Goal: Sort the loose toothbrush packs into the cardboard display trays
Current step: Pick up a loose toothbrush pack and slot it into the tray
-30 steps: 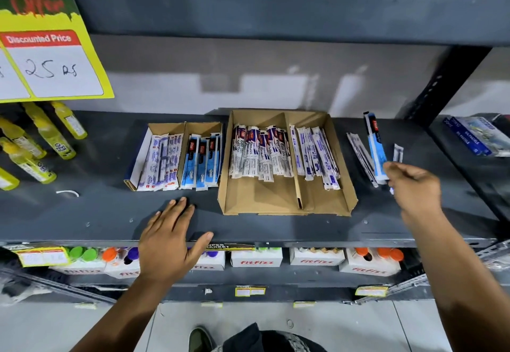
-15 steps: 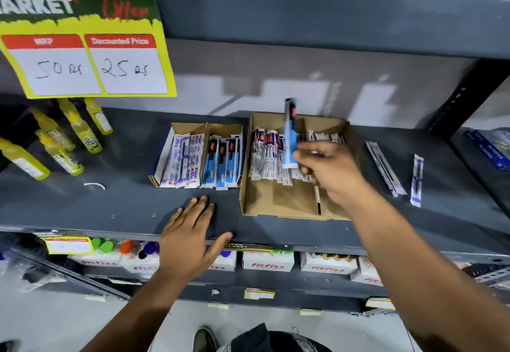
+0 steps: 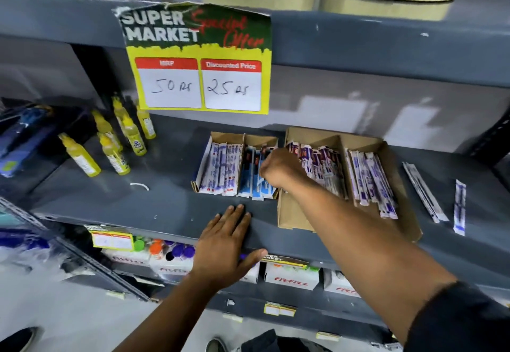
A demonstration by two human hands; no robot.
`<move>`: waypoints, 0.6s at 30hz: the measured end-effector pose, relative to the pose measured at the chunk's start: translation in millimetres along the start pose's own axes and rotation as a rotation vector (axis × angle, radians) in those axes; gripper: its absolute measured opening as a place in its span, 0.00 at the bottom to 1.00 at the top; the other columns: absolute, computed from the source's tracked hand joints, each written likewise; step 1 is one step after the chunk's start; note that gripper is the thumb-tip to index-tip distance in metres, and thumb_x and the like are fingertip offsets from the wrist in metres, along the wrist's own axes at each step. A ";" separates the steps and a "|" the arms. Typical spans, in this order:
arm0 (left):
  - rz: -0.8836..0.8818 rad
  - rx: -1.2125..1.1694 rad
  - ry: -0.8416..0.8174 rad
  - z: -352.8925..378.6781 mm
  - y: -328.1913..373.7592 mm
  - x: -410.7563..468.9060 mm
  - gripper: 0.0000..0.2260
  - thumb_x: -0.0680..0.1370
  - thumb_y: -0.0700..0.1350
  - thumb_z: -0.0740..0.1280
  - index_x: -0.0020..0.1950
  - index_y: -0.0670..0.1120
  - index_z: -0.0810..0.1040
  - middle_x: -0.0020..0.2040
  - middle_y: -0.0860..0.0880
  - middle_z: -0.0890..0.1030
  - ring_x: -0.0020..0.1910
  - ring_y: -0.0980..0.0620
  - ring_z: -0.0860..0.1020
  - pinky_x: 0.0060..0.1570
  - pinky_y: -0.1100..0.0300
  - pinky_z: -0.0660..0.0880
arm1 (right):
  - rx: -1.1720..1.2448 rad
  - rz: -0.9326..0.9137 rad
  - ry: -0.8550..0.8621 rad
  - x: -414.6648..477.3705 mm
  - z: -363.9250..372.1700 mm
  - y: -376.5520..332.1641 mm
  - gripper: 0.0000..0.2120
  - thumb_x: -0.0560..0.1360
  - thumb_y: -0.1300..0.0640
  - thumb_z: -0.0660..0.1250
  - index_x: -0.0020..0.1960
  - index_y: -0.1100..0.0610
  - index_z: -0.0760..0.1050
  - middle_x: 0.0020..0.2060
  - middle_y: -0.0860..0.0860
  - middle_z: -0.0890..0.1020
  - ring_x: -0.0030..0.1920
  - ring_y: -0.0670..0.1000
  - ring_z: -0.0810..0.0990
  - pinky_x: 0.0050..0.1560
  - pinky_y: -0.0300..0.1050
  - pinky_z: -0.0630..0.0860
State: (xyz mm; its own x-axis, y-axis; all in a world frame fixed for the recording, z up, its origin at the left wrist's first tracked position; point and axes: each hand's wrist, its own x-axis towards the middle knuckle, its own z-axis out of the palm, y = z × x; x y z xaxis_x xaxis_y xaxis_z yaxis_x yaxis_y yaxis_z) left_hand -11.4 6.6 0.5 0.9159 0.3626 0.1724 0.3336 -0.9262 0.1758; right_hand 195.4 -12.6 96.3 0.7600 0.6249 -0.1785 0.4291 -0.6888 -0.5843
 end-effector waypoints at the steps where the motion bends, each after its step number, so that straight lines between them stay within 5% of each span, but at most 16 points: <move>1: 0.003 -0.002 0.003 -0.3 -0.4 -0.2 0.37 0.76 0.71 0.53 0.72 0.44 0.69 0.74 0.44 0.66 0.73 0.45 0.64 0.70 0.45 0.60 | -0.047 0.001 -0.001 0.5 2.7 -2.3 0.07 0.73 0.65 0.66 0.48 0.60 0.81 0.47 0.58 0.85 0.32 0.48 0.81 0.25 0.34 0.72; 4: 0.010 -0.006 0.012 0.3 -0.9 0.2 0.37 0.76 0.71 0.53 0.72 0.44 0.69 0.74 0.43 0.66 0.73 0.45 0.63 0.70 0.44 0.61 | -0.176 -0.025 -0.009 -2.2 6.9 -8.1 0.13 0.72 0.68 0.64 0.56 0.62 0.78 0.51 0.61 0.83 0.39 0.53 0.83 0.30 0.42 0.77; 8: 0.012 -0.012 0.024 1.2 -2.3 0.4 0.37 0.76 0.71 0.52 0.72 0.43 0.69 0.74 0.43 0.67 0.74 0.44 0.63 0.70 0.44 0.63 | -0.440 -0.050 0.003 -7.5 10.7 -11.1 0.15 0.72 0.72 0.59 0.57 0.68 0.74 0.54 0.65 0.81 0.43 0.59 0.82 0.28 0.43 0.70; 12: 0.012 -0.018 0.028 2.9 -2.1 0.7 0.37 0.76 0.71 0.53 0.71 0.42 0.70 0.73 0.42 0.67 0.73 0.43 0.64 0.69 0.43 0.64 | -0.716 -0.114 0.035 -16.7 14.8 -11.6 0.10 0.72 0.70 0.64 0.51 0.62 0.76 0.38 0.55 0.80 0.36 0.56 0.75 0.42 0.50 0.67; 16: 0.017 -0.031 0.047 6.3 -3.8 0.6 0.36 0.76 0.70 0.56 0.70 0.42 0.71 0.73 0.41 0.69 0.73 0.43 0.65 0.69 0.43 0.64 | -0.868 -0.196 0.038 -20.1 16.3 -11.1 0.09 0.71 0.62 0.67 0.50 0.56 0.77 0.51 0.54 0.82 0.59 0.59 0.72 0.58 0.59 0.63; 18: 0.019 -0.022 0.040 7.9 -4.4 0.3 0.36 0.76 0.70 0.56 0.71 0.42 0.70 0.73 0.41 0.69 0.73 0.43 0.65 0.69 0.43 0.63 | -0.878 -0.184 -0.018 -21.6 17.3 -8.7 0.11 0.70 0.63 0.66 0.52 0.55 0.77 0.52 0.54 0.82 0.65 0.60 0.68 0.68 0.67 0.52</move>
State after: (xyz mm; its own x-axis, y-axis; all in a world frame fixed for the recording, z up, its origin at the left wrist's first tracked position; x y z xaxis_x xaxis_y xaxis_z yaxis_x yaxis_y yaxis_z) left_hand -10.9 10.0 -7.9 0.9122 0.3493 0.2142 0.3110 -0.9306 0.1933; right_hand 166.9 -13.7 91.6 0.6377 0.7539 -0.1581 0.7677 -0.6056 0.2095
